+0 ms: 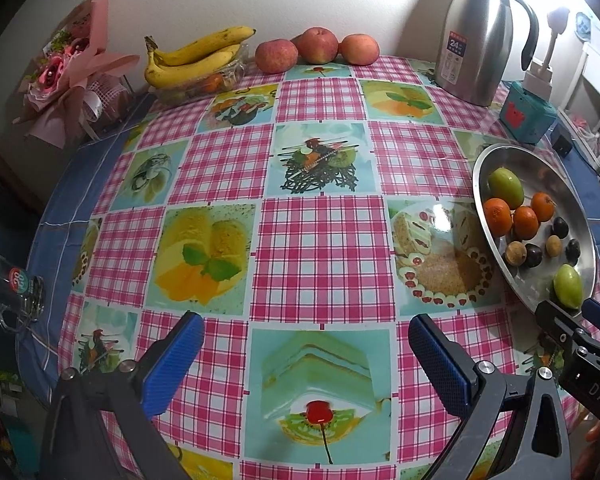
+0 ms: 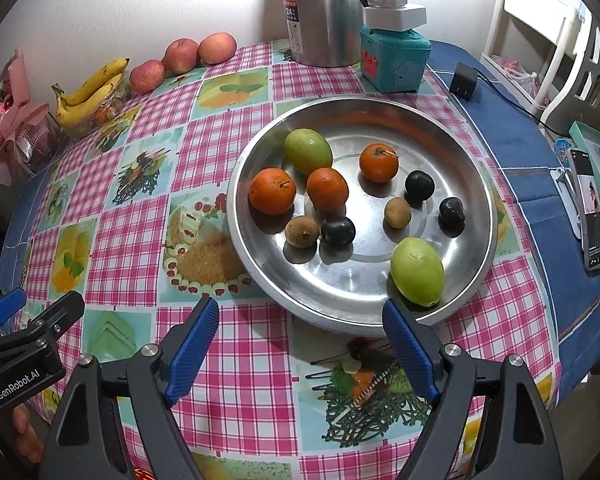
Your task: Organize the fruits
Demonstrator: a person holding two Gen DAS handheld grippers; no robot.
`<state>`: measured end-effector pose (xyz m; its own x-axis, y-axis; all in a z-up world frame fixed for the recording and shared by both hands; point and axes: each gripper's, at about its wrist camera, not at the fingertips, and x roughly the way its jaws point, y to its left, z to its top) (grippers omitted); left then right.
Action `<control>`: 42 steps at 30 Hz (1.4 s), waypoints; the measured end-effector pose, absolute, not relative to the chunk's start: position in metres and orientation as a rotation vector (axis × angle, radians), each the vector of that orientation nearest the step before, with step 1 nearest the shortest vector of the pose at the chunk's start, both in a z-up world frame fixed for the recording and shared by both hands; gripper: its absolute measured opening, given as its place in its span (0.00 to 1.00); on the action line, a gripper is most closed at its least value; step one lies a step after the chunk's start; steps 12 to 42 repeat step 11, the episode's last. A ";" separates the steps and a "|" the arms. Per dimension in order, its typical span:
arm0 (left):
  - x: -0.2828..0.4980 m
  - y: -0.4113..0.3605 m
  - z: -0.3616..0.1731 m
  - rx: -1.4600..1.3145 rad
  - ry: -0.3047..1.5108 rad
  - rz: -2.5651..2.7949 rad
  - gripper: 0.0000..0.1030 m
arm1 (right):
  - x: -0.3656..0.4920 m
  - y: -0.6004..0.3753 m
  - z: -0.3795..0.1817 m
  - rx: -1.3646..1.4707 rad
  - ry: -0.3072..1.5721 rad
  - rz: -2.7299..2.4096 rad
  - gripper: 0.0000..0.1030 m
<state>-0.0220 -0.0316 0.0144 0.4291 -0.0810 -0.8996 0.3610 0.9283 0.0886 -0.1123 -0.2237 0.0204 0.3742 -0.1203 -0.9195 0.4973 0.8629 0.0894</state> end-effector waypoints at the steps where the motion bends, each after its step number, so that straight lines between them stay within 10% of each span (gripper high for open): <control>1: -0.022 -0.031 0.014 0.288 1.096 -0.277 1.00 | -0.112 -0.224 0.020 0.383 1.125 -0.408 0.82; 42: -0.024 -0.025 0.023 0.242 1.058 -0.281 1.00 | -0.112 -0.224 0.020 0.386 1.126 -0.406 0.82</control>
